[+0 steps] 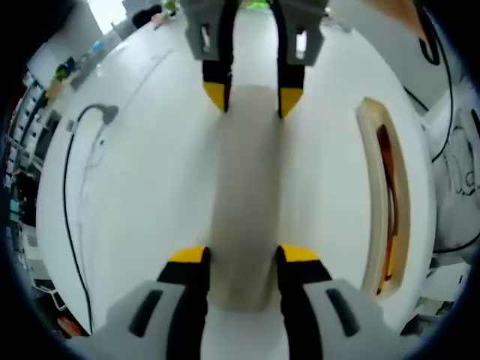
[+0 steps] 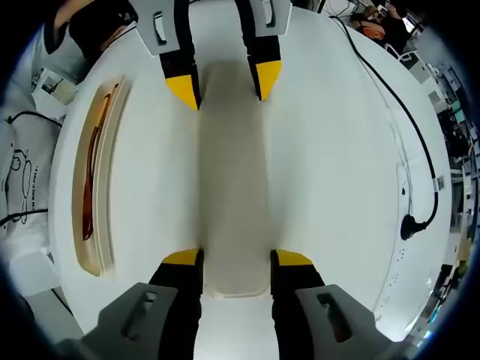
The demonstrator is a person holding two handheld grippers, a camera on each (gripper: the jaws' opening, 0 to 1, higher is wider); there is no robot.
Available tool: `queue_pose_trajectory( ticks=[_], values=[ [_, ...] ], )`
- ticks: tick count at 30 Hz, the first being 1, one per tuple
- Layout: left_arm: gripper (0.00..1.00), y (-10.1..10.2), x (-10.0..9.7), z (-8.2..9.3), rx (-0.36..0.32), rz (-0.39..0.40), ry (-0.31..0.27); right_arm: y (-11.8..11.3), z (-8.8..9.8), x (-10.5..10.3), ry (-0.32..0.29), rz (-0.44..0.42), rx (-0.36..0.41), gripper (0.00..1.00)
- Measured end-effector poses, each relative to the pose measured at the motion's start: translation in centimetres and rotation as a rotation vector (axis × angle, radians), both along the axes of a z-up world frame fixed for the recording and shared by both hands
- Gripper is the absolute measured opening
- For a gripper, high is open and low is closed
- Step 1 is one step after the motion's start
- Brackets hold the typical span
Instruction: Arrange the utensils inside the cutlery case until each visible utensil rests in its matching compartment.
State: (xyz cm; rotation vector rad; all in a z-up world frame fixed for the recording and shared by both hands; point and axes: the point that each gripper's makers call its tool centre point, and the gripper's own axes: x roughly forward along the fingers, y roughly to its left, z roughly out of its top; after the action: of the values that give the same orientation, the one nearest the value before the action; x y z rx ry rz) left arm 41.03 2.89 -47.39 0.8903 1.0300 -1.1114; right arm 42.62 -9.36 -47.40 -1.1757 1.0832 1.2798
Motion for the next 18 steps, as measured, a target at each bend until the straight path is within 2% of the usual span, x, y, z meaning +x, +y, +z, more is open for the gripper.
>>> queue_pose_trajectory(
  ticks=[3, 4, 5, 9, 10, 11, 12, 13, 14, 15, 16, 17, 18],
  values=[
    [0.37, 0.0, -0.6, 0.1, -0.014, 0.030, 0.018, 0.4, 0.1, -0.2, -0.005, 0.030, 0.025, 0.34],
    [0.37, -0.1, -0.7, 0.3, -0.025, 0.022, 0.011, 0.1, 0.1, -0.4, 0.021, 0.011, 0.024, 0.34],
    [0.37, -0.1, -1.0, 0.4, -0.029, 0.031, 0.027, 0.3, 0.2, -0.6, 0.022, 0.017, 0.029, 0.34],
    [0.37, -0.5, -1.5, 1.3, -0.032, 0.018, 0.021, 0.2, 0.4, -1.5, 0.035, 0.012, -0.001, 0.34],
    [0.32, -0.5, -1.6, 1.5, -0.025, 0.017, 0.021, 0.0, 0.5, -1.5, 0.035, 0.014, 0.000, 0.33],
    [0.05, 1.6, -0.9, 1.8, 0.070, 0.014, -0.005, 0.5, 0.9, -1.8, 0.044, 0.024, 0.015, 0.33],
    [0.00, 0.9, 0.2, 1.5, 0.033, 0.084, -0.050, -0.1, 1.0, -1.6, 0.031, -0.001, -0.007, 0.29],
    [0.00, 1.0, -0.2, 2.3, -0.013, 0.003, -0.008, 0.8, 1.7, -1.6, 0.048, 0.001, 0.037, 0.12],
    [0.00, 0.7, -1.1, 2.4, -0.068, 0.034, 0.028, 0.9, 2.4, -0.9, 0.024, 0.003, 0.076, 0.01],
    [0.00, 0.7, -0.8, 2.4, -0.051, 0.027, 0.016, 1.3, 1.8, -1.4, 0.011, 0.037, 0.110, 0.00],
    [0.01, 0.7, -0.9, 2.1, -0.030, 0.020, 0.006, -1.7, 1.0, -2.3, 0.109, 0.026, -0.027, 0.00],
    [0.03, 0.8, -0.9, 1.9, -0.029, 0.014, 0.009, -2.2, 0.0, -2.6, 0.111, 0.004, -0.058, 0.05],
    [0.05, 0.6, -1.1, 1.8, -0.036, 0.010, 0.005, -2.4, -0.9, -2.0, 0.056, 0.023, -0.080, 0.09]
  ],
)
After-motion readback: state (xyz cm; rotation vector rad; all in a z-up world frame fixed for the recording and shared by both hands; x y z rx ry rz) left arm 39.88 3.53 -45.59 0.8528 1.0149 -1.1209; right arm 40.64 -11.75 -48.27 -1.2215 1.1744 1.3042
